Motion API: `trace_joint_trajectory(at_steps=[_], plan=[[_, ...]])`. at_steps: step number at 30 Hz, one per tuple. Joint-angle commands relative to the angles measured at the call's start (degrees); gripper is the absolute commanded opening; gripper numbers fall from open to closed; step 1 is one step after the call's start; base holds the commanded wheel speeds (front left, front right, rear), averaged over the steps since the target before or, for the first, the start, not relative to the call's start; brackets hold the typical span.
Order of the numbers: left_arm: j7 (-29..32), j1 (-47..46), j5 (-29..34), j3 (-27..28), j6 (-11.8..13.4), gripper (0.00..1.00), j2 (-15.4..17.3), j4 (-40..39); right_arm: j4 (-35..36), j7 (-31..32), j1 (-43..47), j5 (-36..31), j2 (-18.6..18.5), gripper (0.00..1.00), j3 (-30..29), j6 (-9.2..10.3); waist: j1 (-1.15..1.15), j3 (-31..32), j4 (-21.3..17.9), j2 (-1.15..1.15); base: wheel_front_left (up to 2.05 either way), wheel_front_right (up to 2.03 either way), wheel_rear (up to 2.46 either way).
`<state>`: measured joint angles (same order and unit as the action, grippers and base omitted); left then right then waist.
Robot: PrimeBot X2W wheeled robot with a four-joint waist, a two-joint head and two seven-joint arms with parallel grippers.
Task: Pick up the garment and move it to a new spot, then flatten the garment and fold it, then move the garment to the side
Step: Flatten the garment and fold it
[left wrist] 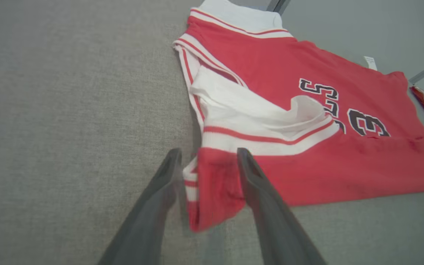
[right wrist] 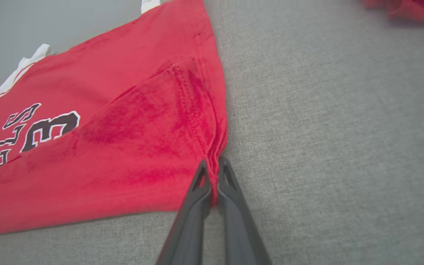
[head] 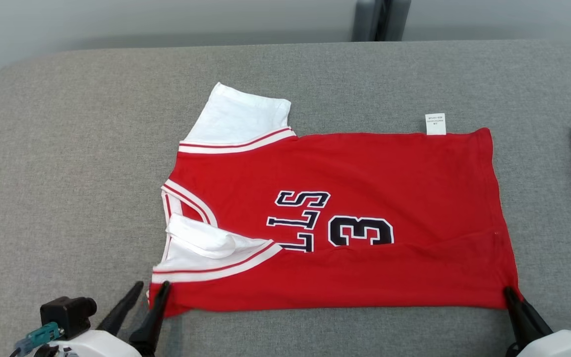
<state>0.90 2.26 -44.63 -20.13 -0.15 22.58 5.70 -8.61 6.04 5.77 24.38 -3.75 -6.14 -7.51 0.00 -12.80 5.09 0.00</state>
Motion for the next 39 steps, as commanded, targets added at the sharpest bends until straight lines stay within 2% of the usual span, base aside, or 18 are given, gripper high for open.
trace_joint_trajectory(at_steps=[1,8,12,19,30,33,37,38,39], plan=[[-1.35,0.24,0.73,0.69,0.77,1.0,-0.29,-0.5,0.57,-0.55,-0.04,-0.62,-0.07,1.0,-0.52,0.04,0.0,-0.01,-0.19,0.0,0.0,0.0,0.0],[-11.32,-2.97,5.26,4.22,3.88,1.0,-0.81,-2.45,5.84,-7.4,-4.56,-6.13,0.31,1.0,-1.87,0.02,0.0,0.31,-0.57,0.0,0.0,0.0,0.0],[-14.83,-5.66,8.62,6.23,4.26,1.0,-0.72,-3.67,9.44,-11.33,-7.26,-9.58,0.25,1.0,-1.16,0.03,0.0,0.72,-0.47,0.0,0.0,0.0,0.0],[-15.85,-8.03,12.11,7.54,3.57,1.0,-1.14,-4.8,15.26,-11.45,-8.08,-11.98,0.43,1.0,0.25,0.03,0.0,1.12,0.04,0.0,0.0,0.0,0.0],[-16.0,-11.43,13.71,8.07,3.79,1.0,-2.05,-3.3,16.7,-10.24,-7.37,-11.14,0.7,1.0,0.28,0.02,0.0,-0.34,-0.88,0.0,0.0,0.0,0.0],[-15.89,-16.26,14.59,7.36,3.04,1.0,-2.35,-3.23,16.85,-10.11,-8.39,-10.93,0.7,1.0,0.5,0.03,0.0,-1.72,-1.42,0.0,0.0,0.0,0.0],[-14.01,-26.17,14.91,5.89,0.82,1.0,-2.66,0.09,16.99,-9.94,-10.19,-10.72,0.72,1.0,1.24,0.02,0.0,-4.41,-2.81,0.0,0.0,0.0,0.0],[-12.32,-31.86,14.52,4.75,-1.1,1.0,-2.94,3.93,16.67,-10.0,-11.18,-10.74,0.71,1.0,1.86,0.02,0.0,-5.87,-3.86,0.0,0.0,0.0,0.0],[-11.21,-34.54,14.36,4.31,-2.0,1.0,-3.1,6.38,16.55,-10.08,-11.67,-10.64,0.72,1.0,2.32,0.02,0.0,-6.66,-4.51,0.0,0.0,0.0,0.0]])
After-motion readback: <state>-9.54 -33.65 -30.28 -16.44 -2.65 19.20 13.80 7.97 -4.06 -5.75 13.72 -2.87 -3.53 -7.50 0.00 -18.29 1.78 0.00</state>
